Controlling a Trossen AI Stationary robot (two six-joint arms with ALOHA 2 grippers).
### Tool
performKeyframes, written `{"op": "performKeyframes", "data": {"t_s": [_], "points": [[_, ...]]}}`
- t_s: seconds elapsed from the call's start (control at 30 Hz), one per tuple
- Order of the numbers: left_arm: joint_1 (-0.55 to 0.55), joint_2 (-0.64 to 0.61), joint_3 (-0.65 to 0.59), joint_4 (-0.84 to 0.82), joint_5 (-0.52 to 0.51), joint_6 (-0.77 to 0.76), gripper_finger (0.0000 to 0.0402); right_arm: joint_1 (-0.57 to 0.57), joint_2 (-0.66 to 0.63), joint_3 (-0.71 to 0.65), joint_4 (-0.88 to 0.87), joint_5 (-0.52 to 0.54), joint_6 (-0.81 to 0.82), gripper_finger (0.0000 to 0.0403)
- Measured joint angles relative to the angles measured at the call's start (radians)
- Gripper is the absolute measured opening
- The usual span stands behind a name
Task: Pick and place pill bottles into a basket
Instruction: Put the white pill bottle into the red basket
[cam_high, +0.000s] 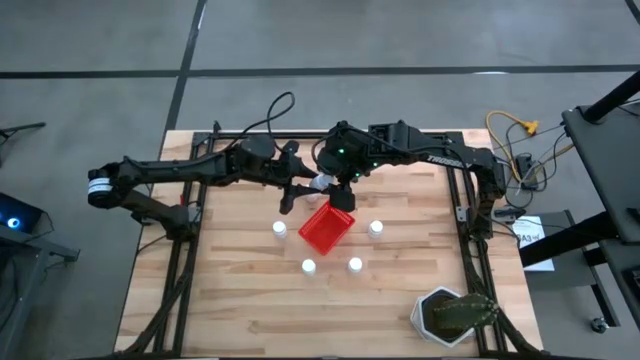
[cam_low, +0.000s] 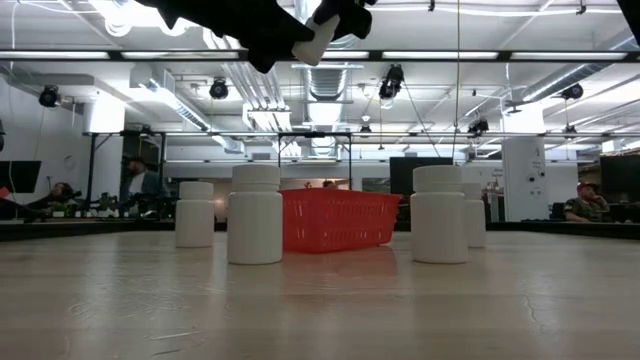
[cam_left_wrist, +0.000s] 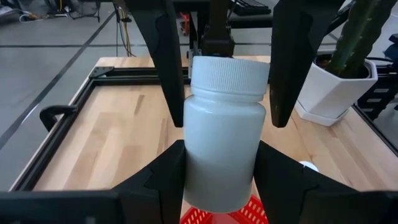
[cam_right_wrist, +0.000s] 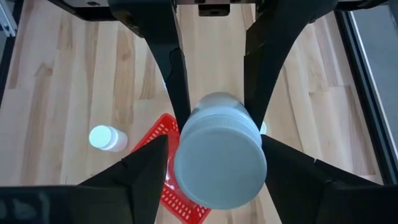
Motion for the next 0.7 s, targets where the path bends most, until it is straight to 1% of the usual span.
{"op": "performKeyframes", "data": {"t_s": [0.7], "points": [[0.0, 0.001, -0.004, -0.023, 0.0, -0.003, 0.0149, 0.0, 0.0, 0.002, -0.002, 0.0, 0.001, 0.0226]]}}
